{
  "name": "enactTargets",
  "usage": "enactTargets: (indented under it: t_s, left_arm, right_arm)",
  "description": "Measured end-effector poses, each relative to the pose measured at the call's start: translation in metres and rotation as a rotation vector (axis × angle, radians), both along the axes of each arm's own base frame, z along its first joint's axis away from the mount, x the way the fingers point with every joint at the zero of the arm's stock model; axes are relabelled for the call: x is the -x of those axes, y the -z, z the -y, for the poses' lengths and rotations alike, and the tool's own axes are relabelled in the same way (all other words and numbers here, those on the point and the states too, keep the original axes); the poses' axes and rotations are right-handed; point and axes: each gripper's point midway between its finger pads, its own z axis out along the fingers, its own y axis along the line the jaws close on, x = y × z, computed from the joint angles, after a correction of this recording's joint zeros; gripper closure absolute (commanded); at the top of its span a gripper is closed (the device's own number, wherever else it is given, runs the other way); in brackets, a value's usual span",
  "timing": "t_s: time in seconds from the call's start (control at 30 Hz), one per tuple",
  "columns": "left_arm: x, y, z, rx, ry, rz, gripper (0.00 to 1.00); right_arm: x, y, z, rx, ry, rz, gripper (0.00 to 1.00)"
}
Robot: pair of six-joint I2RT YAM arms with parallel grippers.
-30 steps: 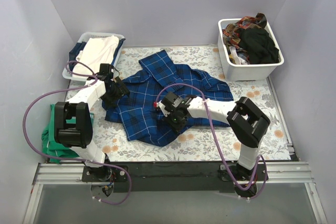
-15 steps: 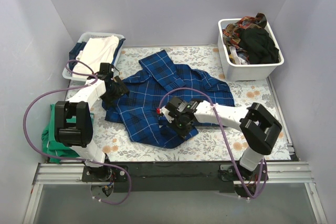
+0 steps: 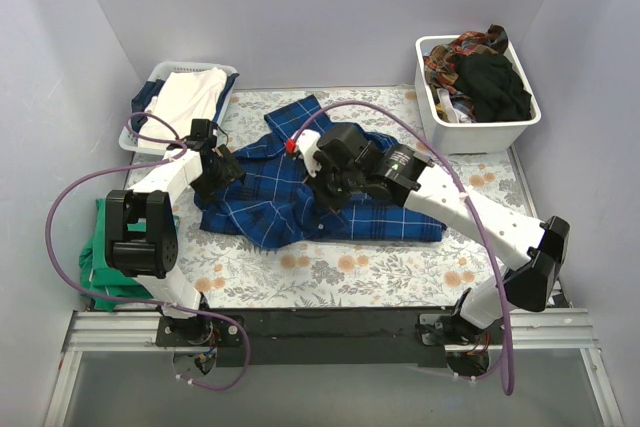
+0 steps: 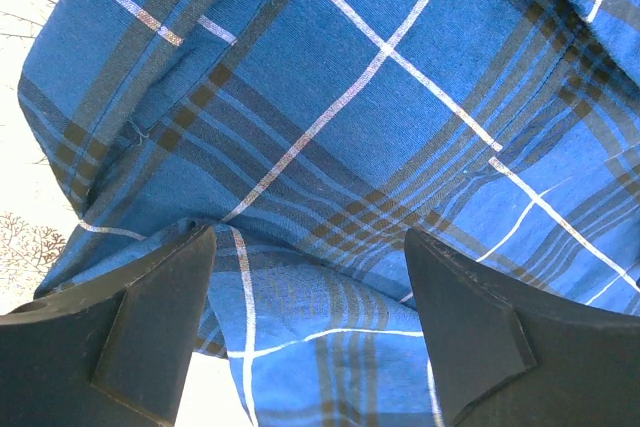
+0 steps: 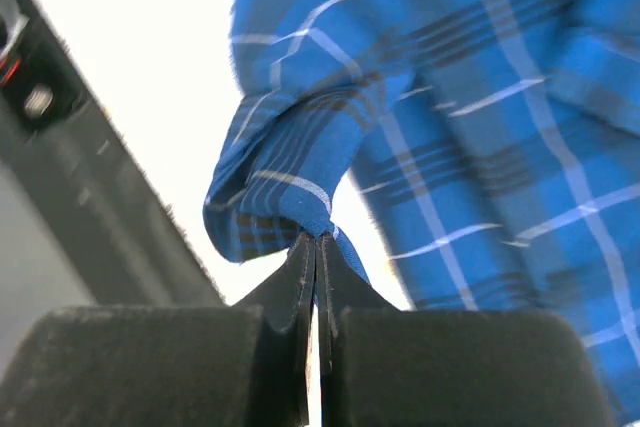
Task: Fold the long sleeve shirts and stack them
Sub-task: Fold the shirt
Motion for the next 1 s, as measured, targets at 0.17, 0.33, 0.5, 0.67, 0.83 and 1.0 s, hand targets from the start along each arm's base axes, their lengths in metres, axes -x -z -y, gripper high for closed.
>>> enactTargets:
  t_s: [0.17, 0.33, 0.5, 0.67, 0.83, 1.0]
  left_arm:
    - [0.000, 0.000, -0.001, -0.007, -0.003, 0.000, 0.23]
    - [0.000, 0.000, -0.004, -0.020, -0.009, 0.000, 0.23]
    - [0.000, 0.001, -0.006, -0.034, -0.015, -0.001, 0.23]
    - [0.000, 0.001, -0.008, -0.042, -0.019, -0.002, 0.23]
    - [0.002, 0.001, -0.010, -0.052, -0.024, -0.008, 0.23]
    - [0.002, 0.003, -0.012, -0.062, -0.037, -0.014, 0.23]
  right_arm:
    - [-0.043, -0.008, 0.022, 0.015, 0.204, 0.067, 0.99]
    - [-0.081, 0.007, 0.052, 0.042, 0.408, 0.050, 0.99]
    - [-0.099, 0.027, 0.076, 0.053, 0.543, -0.011, 0.99]
    - [-0.115, 0.039, 0.072, 0.042, 0.575, -0.050, 0.99]
    - [-0.119, 0.049, 0.062, 0.041, 0.562, -0.084, 0.99]
    - [-0.123, 0.041, 0.062, 0.022, 0.565, -0.076, 0.99]
